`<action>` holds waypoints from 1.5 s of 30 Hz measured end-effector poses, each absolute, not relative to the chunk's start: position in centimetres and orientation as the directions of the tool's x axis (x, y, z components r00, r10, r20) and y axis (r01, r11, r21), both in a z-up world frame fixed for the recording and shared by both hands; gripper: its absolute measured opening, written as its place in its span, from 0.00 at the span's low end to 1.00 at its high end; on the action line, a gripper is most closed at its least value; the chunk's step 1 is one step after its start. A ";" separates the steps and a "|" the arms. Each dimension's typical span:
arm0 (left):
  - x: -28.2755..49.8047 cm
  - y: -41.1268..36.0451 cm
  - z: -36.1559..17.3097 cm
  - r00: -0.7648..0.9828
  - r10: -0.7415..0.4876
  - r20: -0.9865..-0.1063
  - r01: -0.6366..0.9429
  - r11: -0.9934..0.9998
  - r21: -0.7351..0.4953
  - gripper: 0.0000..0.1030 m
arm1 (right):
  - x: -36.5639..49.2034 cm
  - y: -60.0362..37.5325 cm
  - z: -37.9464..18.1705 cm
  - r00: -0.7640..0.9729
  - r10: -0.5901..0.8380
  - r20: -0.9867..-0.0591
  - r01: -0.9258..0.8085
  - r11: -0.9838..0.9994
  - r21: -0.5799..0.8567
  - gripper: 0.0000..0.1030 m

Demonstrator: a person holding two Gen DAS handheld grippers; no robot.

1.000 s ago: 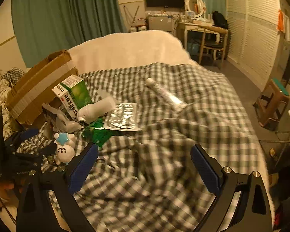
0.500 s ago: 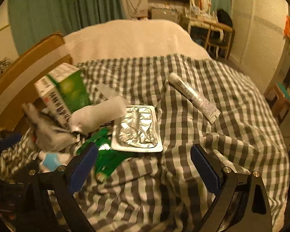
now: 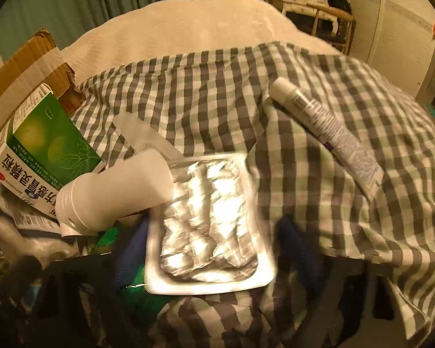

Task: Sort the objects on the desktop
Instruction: 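Grasp the black-printed bag with the left gripper while the right grasps the foil tray, then carry the bag and foil tray to the cardboard box and release both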

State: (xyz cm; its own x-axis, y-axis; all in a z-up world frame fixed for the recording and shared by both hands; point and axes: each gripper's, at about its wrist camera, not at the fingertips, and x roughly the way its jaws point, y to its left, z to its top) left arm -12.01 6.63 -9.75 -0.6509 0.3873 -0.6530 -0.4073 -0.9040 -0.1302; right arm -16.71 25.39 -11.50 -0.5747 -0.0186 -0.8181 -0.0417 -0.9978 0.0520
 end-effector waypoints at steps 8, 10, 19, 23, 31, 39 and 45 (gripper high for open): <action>-10.6 6.4 -7.9 -0.662 0.407 -0.629 -0.444 -0.889 -0.108 0.38 | -12.4 25.9 -8.4 -0.639 0.042 -0.768 -0.082 -0.997 0.014 0.68; -10.1 6.3 -7.4 -0.663 0.420 -0.620 -0.455 -0.883 -0.112 0.37 | -11.6 25.8 -7.0 -0.653 0.047 -0.756 -0.073 -0.997 0.001 0.68; -7.8 3.8 -2.1 -0.710 0.465 -0.530 -0.458 -0.875 -0.155 0.31 | -8.6 21.4 1.7 -0.763 -0.037 -0.645 0.034 -0.999 0.018 0.68; -6.7 2.0 1.5 -0.752 0.478 -0.454 -0.460 -0.874 -0.158 0.31 | -7.7 18.6 5.0 -0.790 -0.120 -0.601 0.100 -0.993 0.067 0.68; -6.9 -4.0 5.4 -0.808 0.450 -0.379 -0.392 -0.892 -0.224 0.31 | -6.7 13.0 9.2 -0.799 -0.232 -0.554 0.213 -0.972 0.101 0.68; -9.7 -11.2 5.5 -0.874 0.259 -0.412 -0.165 -0.954 -0.249 0.31 | -10.0 6.6 9.9 -0.766 -0.316 -0.559 0.313 -0.944 0.104 0.68; -11.7 -15.0 4.2 -0.887 0.110 -0.449 -0.013 -0.977 -0.213 0.32 | -16.5 3.0 8.1 -0.698 -0.414 -0.584 0.322 -0.910 0.261 0.68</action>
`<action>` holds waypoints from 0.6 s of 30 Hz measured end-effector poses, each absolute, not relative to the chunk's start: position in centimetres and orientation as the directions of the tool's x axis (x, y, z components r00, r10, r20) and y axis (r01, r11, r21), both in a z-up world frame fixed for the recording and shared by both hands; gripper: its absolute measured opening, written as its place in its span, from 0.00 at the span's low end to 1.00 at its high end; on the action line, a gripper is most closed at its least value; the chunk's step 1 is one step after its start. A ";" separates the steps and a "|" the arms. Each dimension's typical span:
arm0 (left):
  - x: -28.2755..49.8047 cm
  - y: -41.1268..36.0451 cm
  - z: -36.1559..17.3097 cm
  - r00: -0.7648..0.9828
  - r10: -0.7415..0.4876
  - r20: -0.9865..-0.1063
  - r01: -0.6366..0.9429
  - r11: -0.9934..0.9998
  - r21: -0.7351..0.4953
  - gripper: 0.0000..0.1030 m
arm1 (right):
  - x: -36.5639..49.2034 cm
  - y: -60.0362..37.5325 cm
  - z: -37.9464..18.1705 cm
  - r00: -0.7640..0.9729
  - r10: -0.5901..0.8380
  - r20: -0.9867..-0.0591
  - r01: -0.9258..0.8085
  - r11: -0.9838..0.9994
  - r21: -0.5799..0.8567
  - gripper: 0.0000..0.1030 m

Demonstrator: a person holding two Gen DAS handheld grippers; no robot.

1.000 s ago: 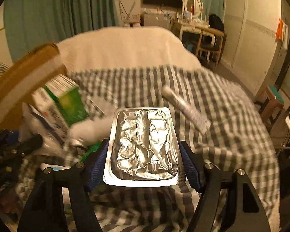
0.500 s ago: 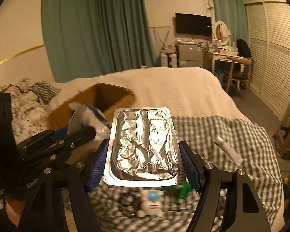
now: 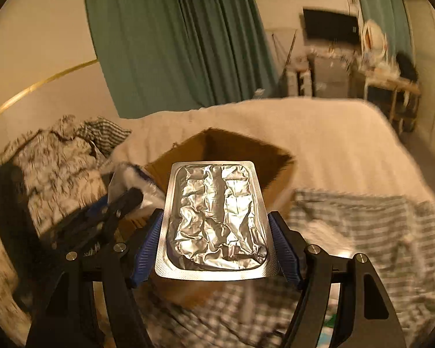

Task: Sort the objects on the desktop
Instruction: 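Carry the bag and foil tray to the cardboard box and release both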

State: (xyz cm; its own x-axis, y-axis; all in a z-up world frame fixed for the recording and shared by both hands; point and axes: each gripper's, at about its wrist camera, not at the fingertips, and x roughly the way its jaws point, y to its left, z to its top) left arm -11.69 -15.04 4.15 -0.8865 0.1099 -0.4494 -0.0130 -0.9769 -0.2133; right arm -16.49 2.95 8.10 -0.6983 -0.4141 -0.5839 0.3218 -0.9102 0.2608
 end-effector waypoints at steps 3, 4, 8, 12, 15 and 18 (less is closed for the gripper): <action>-12.5 -15.9 2.6 -0.866 0.073 -0.494 0.033 -0.979 -0.202 0.62 | -19.2 2.3 7.3 -0.658 -0.468 -0.590 0.304 -0.882 0.360 0.75; -12.8 -16.0 2.3 -0.862 0.061 -0.504 0.043 -0.980 -0.192 0.70 | -19.8 2.5 6.9 -0.644 -0.486 -0.590 0.287 -0.869 0.402 0.82; -12.5 -15.3 1.9 -0.865 0.042 -0.500 0.048 -0.985 -0.166 0.85 | -17.8 5.5 6.4 -0.686 -0.460 -0.564 0.215 -0.868 0.447 0.91; -11.3 -13.7 2.5 -0.865 0.115 -0.488 -0.011 -0.978 -0.210 0.89 | -13.2 9.9 6.3 -0.751 -0.292 -0.593 0.117 -0.941 0.316 0.91; -9.8 -11.4 3.3 -0.854 0.185 -0.486 -0.075 -0.969 -0.237 0.90 | -9.5 13.9 5.9 -0.743 -0.248 -0.622 0.065 -0.951 0.301 0.91; -8.0 -8.2 3.2 -0.831 0.255 -0.494 -0.157 -0.960 -0.232 0.90 | -6.4 17.9 5.4 -0.724 -0.257 -0.640 0.045 -0.944 0.328 0.91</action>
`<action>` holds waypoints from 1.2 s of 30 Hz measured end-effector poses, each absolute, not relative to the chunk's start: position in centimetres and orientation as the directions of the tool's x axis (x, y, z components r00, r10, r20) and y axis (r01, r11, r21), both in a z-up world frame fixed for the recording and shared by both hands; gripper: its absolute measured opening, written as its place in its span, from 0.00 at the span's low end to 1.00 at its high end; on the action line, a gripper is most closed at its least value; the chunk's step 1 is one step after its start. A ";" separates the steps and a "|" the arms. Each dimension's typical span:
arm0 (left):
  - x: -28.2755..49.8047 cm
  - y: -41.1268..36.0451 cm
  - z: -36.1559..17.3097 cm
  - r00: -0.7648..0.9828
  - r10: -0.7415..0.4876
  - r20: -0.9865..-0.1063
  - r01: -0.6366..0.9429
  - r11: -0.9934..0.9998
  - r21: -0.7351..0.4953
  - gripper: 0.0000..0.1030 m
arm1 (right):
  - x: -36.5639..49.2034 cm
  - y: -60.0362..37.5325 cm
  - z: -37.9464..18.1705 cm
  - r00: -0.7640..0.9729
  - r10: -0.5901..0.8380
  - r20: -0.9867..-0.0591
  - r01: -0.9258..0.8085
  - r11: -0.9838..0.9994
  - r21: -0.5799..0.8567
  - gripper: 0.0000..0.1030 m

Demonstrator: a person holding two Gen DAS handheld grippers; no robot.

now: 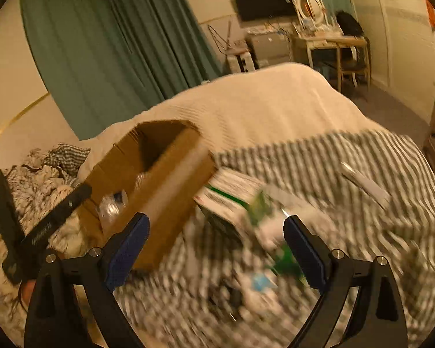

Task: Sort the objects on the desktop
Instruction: 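Carry the bag and foil tray to the cardboard box and release both, then grasp the bunny figurine with the left gripper while the right grasps the green packet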

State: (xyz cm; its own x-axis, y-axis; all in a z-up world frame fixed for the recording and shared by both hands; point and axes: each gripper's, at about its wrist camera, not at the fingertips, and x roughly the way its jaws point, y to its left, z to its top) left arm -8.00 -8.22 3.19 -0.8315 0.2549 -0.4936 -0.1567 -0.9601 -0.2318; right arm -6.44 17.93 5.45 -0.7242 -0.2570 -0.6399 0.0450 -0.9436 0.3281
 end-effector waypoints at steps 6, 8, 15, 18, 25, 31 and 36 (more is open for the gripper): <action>-5.4 -1.5 0.1 -0.751 0.363 -0.552 -0.284 -0.932 -0.227 0.90 | -4.0 23.2 3.8 -0.772 -0.107 -0.626 -0.096 -0.955 0.281 0.92; -4.7 0.2 -1.2 -0.735 0.390 -0.555 -0.319 -0.921 -0.225 0.91 | -4.2 24.2 2.5 -0.762 -0.051 -0.645 -0.131 -0.964 0.231 0.92; -5.4 3.6 -6.5 -0.658 0.401 -0.638 -0.365 -0.910 -0.196 0.90 | -5.6 25.2 -3.1 -0.686 0.035 -0.726 -0.145 -0.985 0.090 0.92; -6.1 4.6 -7.7 -0.642 0.394 -0.658 -0.380 -0.909 -0.172 0.90 | -6.8 25.4 -4.5 -0.676 0.000 -0.737 -0.143 -0.981 0.131 0.92; -6.4 7.2 -9.2 -0.611 0.426 -0.667 -0.461 -0.877 -0.138 0.90 | -9.9 24.6 -5.5 -0.686 -0.028 -0.727 -0.114 -0.983 0.145 0.91; -8.0 10.7 -11.1 -0.589 0.408 -0.698 -0.509 -0.858 -0.072 0.48 | -10.4 26.3 -6.2 -0.694 -0.009 -0.720 -0.184 -0.964 0.189 0.90; -8.6 9.6 -11.3 -0.550 0.457 -0.699 -0.511 -0.846 -0.151 0.47 | -10.2 26.4 -6.3 -0.690 0.002 -0.724 -0.206 -0.959 0.193 0.90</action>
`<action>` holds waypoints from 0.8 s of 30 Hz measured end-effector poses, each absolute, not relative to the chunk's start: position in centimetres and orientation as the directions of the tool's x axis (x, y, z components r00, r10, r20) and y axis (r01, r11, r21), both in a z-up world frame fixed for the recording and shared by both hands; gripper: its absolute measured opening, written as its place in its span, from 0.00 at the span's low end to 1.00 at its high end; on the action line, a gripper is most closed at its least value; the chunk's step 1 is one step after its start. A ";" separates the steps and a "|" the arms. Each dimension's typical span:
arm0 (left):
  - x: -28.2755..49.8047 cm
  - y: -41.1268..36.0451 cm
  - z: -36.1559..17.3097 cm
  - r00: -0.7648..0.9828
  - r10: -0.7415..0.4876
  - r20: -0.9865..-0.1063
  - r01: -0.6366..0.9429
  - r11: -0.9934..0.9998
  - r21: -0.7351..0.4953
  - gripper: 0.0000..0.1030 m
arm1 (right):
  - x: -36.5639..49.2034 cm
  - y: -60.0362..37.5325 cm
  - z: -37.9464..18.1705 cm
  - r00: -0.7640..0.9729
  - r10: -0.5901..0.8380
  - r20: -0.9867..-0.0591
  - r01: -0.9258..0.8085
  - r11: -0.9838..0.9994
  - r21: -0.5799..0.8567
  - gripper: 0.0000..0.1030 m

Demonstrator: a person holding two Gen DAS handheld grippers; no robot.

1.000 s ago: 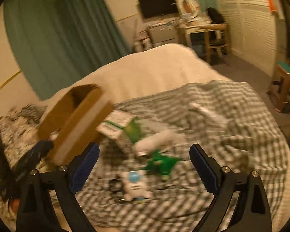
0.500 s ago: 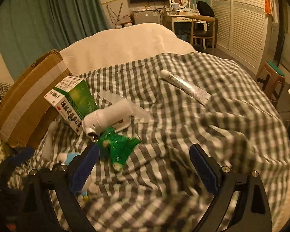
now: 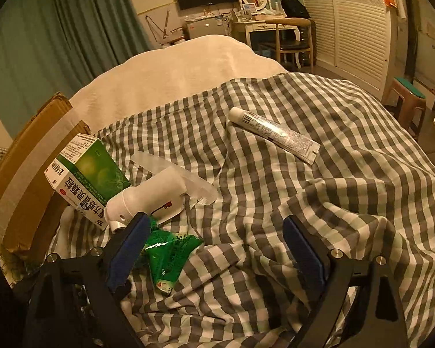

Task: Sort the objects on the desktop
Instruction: 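Grasp the bunny figurine with the left gripper while the right grasps the green packet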

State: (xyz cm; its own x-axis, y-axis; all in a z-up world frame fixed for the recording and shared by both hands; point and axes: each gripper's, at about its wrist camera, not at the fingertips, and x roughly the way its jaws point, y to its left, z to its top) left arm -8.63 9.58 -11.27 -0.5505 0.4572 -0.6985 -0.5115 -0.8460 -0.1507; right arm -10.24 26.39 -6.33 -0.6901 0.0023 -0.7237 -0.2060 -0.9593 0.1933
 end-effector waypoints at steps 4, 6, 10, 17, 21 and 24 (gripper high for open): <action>-8.7 7.3 -9.3 -0.589 0.442 -0.677 -0.455 -0.874 -0.174 0.43 | -10.1 25.5 -6.0 -0.691 -0.012 -0.722 -0.188 -0.962 0.196 0.90; -9.3 6.3 -8.4 -0.617 0.406 -0.674 -0.416 -0.895 -0.158 0.22 | -10.1 24.7 -5.9 -0.690 -0.012 -0.724 -0.178 -0.966 0.186 0.90; -10.3 3.7 -7.6 -0.643 0.369 -0.671 -0.360 -0.919 -0.161 0.18 | -10.8 22.9 -6.6 -0.669 -0.050 -0.742 -0.143 -0.970 0.195 0.90; -11.0 2.7 -9.1 -0.583 0.414 -0.700 -0.354 -0.904 -0.240 0.30 | -12.6 20.8 -10.0 -0.591 -0.053 -0.805 -0.137 -0.977 0.164 0.86; -10.5 3.2 -9.0 -0.586 0.402 -0.704 -0.371 -0.905 -0.208 0.68 | -12.7 20.4 -11.0 -0.577 -0.054 -0.815 -0.113 -0.983 0.145 0.66; -9.8 3.3 -9.0 -0.582 0.394 -0.712 -0.386 -0.904 -0.185 0.70 | -12.3 20.7 -10.4 -0.592 -0.041 -0.805 -0.119 -0.983 0.137 0.51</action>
